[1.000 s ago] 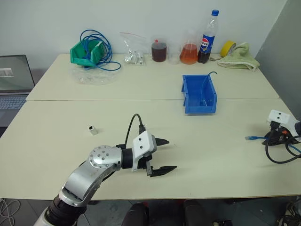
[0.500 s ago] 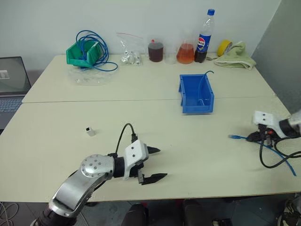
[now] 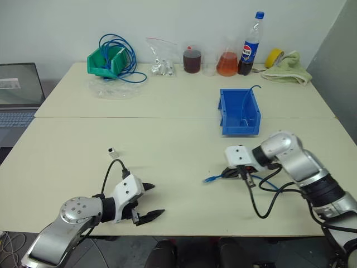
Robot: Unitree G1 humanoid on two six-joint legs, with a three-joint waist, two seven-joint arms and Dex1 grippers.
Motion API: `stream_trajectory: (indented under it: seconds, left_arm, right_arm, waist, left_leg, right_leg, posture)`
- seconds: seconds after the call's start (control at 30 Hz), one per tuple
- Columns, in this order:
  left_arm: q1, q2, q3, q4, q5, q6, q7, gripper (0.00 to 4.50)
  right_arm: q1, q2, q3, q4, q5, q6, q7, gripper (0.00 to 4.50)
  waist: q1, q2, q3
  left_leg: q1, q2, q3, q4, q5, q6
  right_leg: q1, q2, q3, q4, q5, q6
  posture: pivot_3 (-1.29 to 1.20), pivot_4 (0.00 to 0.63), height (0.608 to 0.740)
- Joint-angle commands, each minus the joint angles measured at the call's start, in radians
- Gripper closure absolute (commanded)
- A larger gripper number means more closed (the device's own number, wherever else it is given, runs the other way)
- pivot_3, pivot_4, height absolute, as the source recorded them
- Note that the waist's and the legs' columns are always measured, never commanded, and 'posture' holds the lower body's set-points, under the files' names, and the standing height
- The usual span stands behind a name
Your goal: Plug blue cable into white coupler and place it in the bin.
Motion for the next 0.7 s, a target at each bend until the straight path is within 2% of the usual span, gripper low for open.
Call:
stream_trajectory:
  seconds: [0.03, 0.23, 0.7]
  left_arm:
    - [0.018, 0.012, 0.039, 0.049, 0.017, -0.053, -0.018, 0.0]
    - [0.027, 0.001, 0.043, 0.085, 0.026, -0.085, -0.02, 0.0]
    - [0.008, -0.04, 0.038, 0.089, -0.005, -0.093, -0.028, 0.0]
  right_arm:
    - [-0.036, 0.033, 0.028, -0.007, -0.029, 0.026, -0.045, 4.45]
    - [-0.068, 0.097, 0.039, -0.009, -0.018, 0.092, -0.089, 4.45]
    - [-0.056, 0.147, 0.083, -0.022, -0.011, 0.131, -0.123, 4.45]
  waist:
    - [-0.001, 0.0, 0.0]
    - [-0.005, 0.0, 0.0]
    - [-0.004, 0.0, 0.0]
  left_leg:
    - [0.0, 0.0, 0.0, 0.0, 0.0, 0.0]
    - [0.0, 0.0, 0.0, -0.001, 0.0, 0.0]
    - [0.0, 0.0, 0.0, -0.001, 0.0, 0.0]
  right_leg:
    - [0.0, 0.0, 0.0, 0.0, 0.0, 0.0]
    - [-0.001, 0.002, 0.0, 0.0, 0.0, 0.0]
    - [-0.002, 0.003, 0.0, 0.001, 0.0, 0.0]
  posture:
    - [0.0, 0.15, 0.74]
    - [0.0, 0.15, 0.74]
    - [0.0, 0.15, 0.74]
